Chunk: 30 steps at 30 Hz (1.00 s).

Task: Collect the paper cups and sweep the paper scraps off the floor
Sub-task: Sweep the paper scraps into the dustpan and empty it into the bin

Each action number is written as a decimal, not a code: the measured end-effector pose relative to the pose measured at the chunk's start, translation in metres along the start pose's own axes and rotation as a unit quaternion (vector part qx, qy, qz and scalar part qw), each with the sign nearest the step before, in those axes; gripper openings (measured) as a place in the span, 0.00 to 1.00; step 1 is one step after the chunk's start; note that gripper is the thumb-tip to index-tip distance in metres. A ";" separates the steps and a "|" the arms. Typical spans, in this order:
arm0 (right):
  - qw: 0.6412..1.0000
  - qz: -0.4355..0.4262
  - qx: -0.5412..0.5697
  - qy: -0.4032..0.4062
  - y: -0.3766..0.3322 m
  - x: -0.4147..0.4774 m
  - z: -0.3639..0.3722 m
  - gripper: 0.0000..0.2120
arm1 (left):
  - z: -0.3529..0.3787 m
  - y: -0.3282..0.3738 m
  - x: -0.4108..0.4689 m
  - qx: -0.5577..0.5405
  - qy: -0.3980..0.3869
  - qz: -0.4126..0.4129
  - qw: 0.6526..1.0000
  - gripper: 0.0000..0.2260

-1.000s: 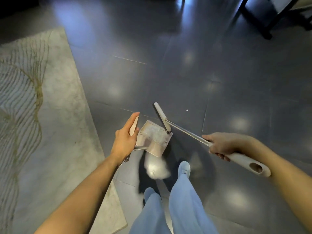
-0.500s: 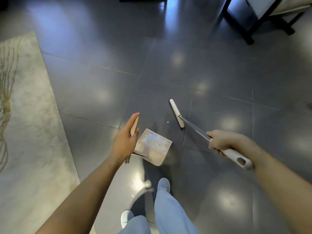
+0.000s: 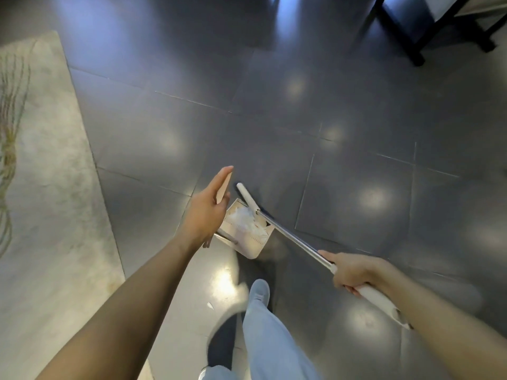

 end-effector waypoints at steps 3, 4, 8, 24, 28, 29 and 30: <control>0.999 -0.022 -0.029 0.032 0.010 -0.030 0.020 0.41 | -0.008 -0.007 -0.029 -0.015 0.014 0.013 1.000 0.25; 0.998 -0.028 -0.029 0.045 0.013 -0.040 0.028 0.41 | -0.010 -0.012 -0.043 -0.023 0.017 0.015 0.999 0.25; 0.996 -0.037 0.026 0.083 0.022 -0.080 0.086 0.42 | -0.022 -0.031 -0.118 -0.031 0.028 0.025 0.999 0.27; 0.995 -0.030 0.022 0.093 0.032 -0.203 0.357 0.37 | -0.105 -0.105 -0.467 -0.025 0.079 0.031 0.996 0.29; 0.996 -0.032 0.009 0.077 0.026 -0.186 0.380 0.32 | -0.116 -0.128 -0.526 -0.037 0.101 0.007 0.994 0.30; 0.997 -0.034 0.009 0.074 0.025 -0.179 0.382 0.30 | -0.117 -0.138 -0.537 -0.033 0.107 -0.008 0.994 0.30; 0.997 -0.032 0.015 0.067 0.025 -0.170 0.386 0.27 | -0.116 -0.148 -0.552 -0.030 0.113 -0.027 0.993 0.30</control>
Point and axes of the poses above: each hand's wrist, its own x-axis towards the middle knuckle, its own z-axis out of the palm, y = z × x, the point moved 10 cm from there along x, towards the middle knuckle
